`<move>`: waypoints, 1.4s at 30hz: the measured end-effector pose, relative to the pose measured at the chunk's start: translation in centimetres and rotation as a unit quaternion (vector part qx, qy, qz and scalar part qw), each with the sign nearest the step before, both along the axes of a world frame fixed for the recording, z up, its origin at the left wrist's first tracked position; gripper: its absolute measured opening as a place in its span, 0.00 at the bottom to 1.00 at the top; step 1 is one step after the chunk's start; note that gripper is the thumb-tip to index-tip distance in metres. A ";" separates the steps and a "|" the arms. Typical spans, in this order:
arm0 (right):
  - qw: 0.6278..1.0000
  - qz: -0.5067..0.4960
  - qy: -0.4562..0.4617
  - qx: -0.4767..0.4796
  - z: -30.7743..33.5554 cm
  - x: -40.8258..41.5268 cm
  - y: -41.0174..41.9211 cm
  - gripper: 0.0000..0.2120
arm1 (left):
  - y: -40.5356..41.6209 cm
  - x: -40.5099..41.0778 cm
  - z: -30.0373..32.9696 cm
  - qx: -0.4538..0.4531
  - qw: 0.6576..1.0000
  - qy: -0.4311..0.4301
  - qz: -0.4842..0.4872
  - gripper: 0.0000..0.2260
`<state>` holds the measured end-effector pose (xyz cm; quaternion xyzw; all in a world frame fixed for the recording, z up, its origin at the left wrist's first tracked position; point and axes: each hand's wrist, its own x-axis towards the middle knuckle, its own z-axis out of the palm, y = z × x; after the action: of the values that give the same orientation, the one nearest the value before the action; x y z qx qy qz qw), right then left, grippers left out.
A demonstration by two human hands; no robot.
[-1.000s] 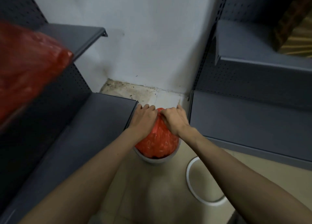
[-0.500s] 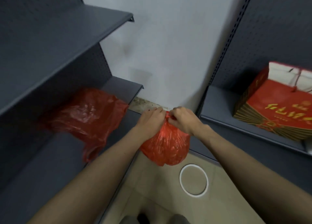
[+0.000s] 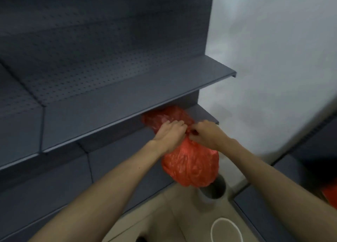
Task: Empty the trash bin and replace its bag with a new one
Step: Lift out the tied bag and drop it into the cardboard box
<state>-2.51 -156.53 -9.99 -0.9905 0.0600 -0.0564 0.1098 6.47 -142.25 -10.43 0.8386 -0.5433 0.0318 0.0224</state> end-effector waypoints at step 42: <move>0.694 0.708 -0.129 0.014 7.1 0.4 109.9 0.14 | 102.8 -22.4 7.0 -0.002 0.621 -0.091 0.779 0.08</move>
<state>-2.13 -46.61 -2.92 -0.7210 -0.6733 -0.0878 0.1380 -15.89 -39.42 -3.43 0.9407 0.3138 0.1146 -0.0589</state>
